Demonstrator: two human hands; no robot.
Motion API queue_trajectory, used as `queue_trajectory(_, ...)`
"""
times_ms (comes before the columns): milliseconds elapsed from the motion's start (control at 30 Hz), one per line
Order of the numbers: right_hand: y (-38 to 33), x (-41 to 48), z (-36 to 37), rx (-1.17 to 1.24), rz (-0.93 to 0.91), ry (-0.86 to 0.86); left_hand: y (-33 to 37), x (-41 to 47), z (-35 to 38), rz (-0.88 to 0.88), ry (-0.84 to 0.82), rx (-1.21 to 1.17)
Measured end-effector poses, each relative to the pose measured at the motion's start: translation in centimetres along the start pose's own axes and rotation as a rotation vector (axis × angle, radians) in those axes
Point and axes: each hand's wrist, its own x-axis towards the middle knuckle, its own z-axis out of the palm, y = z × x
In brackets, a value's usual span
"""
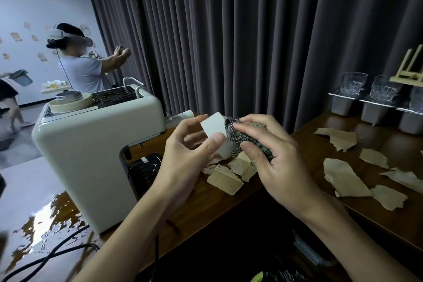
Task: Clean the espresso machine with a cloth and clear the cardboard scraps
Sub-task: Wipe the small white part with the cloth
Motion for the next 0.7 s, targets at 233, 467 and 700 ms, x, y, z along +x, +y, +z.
queue_trajectory(233,-0.3,1.4,-0.8,-0.215,-0.117,-0.21,0.0,0.0,-0.8,0.023,-0.163,0.149)
queue_trajectory(467,0.0,2.3,-1.0,-0.053,0.05,-0.322,0.6,0.0,-1.4,0.109,-0.155,0.378)
queue_trajectory(700,0.9,2.4,-0.4,0.147,0.133,-0.324,1.0,-0.4,-1.4,0.102,-0.236,0.358)
